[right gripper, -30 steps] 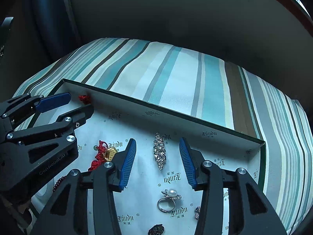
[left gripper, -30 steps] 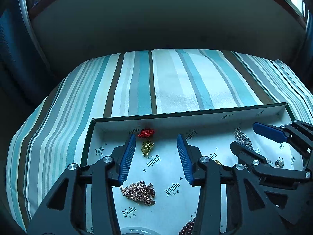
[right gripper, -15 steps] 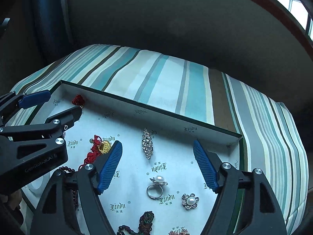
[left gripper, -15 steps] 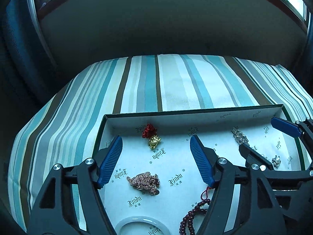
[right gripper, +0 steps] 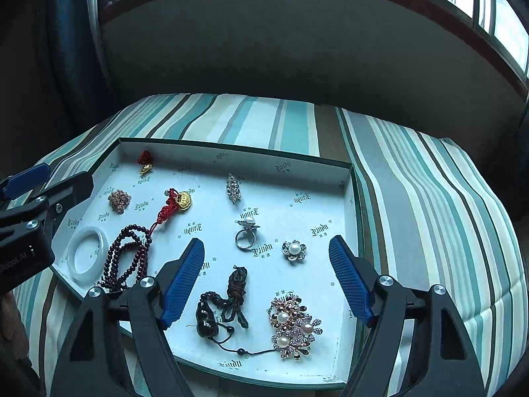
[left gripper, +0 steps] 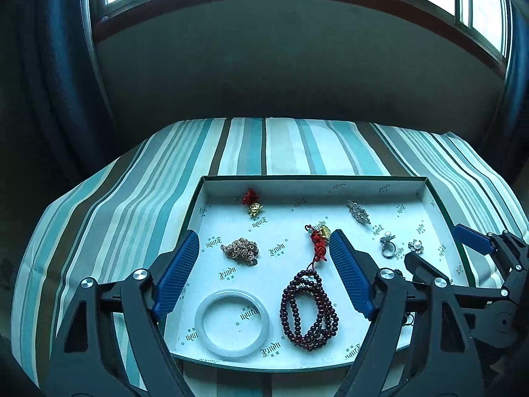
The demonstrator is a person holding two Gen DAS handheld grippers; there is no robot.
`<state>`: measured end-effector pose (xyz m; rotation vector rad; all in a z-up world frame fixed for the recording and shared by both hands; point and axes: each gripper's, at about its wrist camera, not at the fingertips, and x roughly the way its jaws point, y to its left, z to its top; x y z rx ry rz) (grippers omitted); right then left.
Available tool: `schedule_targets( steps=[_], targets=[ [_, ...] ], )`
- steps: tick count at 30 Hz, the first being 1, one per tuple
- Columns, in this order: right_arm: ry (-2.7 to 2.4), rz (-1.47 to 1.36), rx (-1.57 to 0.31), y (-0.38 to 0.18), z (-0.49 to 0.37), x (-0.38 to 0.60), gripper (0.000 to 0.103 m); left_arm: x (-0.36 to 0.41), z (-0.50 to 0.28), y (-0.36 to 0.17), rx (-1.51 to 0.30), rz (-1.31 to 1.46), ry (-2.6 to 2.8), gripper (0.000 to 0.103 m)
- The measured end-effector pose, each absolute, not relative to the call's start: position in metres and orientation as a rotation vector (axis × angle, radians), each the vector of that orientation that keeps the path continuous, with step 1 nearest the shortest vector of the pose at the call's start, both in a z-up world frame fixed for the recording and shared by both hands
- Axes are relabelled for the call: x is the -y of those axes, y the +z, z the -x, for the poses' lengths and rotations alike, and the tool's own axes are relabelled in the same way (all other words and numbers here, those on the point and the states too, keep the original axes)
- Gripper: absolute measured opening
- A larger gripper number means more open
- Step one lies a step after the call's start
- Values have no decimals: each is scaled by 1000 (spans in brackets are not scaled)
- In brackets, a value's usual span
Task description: Organize jewelry
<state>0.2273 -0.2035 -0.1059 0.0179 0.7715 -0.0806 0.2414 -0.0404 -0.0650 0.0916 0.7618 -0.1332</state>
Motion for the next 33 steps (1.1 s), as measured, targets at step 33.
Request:
schedule_targets(
  steps=[33],
  targets=[
    [-20,-42,-555,-41,-119,182,77,27,-135,-19,-655,-61,-116,90]
  ],
)
